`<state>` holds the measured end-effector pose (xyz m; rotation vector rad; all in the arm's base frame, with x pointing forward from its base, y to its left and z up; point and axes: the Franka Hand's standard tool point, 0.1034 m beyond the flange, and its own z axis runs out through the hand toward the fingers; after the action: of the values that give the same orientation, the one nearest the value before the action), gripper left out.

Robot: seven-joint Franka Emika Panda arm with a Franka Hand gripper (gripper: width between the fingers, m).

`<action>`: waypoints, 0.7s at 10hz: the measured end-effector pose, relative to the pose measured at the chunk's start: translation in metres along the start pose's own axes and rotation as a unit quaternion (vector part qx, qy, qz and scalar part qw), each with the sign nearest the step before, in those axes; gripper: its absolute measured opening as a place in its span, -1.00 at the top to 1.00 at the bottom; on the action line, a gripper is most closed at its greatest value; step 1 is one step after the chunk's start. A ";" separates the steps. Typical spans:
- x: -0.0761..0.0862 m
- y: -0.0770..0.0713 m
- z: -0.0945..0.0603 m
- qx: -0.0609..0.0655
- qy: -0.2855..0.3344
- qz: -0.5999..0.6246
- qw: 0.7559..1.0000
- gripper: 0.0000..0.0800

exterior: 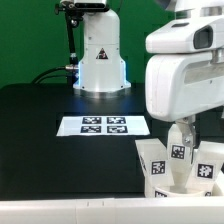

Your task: Assemble stool

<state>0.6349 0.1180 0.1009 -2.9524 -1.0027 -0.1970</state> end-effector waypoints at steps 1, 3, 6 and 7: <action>-0.002 0.001 0.002 -0.007 -0.007 -0.058 0.998 -0.62; -0.004 -0.010 0.020 -0.018 -0.035 -0.174 0.984 -0.62; -0.007 -0.004 0.038 -0.018 -0.046 -0.194 0.980 -0.62; -0.008 -0.004 0.039 -0.018 -0.046 -0.178 0.983 -0.32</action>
Offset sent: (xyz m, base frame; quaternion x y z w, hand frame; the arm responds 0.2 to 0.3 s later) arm 0.0061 0.0142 -0.0364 0.0042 -0.0406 -0.2534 0.9665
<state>0.6309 0.1186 0.0614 -2.8099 -1.5524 -0.0822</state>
